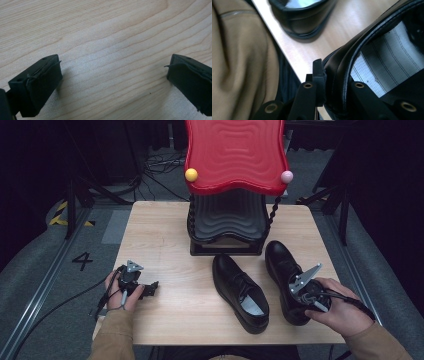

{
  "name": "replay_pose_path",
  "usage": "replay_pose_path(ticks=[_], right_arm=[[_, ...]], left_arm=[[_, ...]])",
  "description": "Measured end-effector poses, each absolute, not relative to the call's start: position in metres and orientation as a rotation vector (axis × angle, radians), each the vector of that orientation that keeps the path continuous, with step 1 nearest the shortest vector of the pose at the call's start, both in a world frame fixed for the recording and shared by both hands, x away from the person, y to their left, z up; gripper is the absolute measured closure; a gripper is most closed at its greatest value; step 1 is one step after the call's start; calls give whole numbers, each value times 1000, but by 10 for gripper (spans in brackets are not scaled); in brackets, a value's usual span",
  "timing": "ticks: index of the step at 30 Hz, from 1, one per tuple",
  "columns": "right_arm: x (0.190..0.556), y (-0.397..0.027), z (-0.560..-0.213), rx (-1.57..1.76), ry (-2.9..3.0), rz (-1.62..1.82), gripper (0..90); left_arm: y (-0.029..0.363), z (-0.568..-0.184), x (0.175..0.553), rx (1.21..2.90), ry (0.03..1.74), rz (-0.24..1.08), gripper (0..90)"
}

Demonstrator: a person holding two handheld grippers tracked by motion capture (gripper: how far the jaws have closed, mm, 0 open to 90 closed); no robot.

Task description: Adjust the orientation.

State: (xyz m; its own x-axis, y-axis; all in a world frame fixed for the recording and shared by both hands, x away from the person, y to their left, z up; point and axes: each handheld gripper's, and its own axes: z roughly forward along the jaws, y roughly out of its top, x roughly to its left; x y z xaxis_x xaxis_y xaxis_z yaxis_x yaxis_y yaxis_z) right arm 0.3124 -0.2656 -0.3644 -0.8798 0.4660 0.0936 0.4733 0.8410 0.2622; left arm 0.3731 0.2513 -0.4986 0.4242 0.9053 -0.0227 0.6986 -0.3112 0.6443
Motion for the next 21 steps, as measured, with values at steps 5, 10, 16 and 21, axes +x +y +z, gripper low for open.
replay_pose_path(ticks=[5,10,16,21], right_arm=[[306,-255,-372,-647,-2996,-397,823],[310,-246,-378,-531,-3021,-368,823],[321,-235,-387,-450,-3041,-371,820],[332,-229,-400,-424,-3056,-352,812]], left_arm=[[251,-499,373,2104,1349,466,2],[251,-499,373,2104,1350,466,2],[251,-499,373,2104,1349,466,2],[251,-499,373,2102,1348,464,1]])
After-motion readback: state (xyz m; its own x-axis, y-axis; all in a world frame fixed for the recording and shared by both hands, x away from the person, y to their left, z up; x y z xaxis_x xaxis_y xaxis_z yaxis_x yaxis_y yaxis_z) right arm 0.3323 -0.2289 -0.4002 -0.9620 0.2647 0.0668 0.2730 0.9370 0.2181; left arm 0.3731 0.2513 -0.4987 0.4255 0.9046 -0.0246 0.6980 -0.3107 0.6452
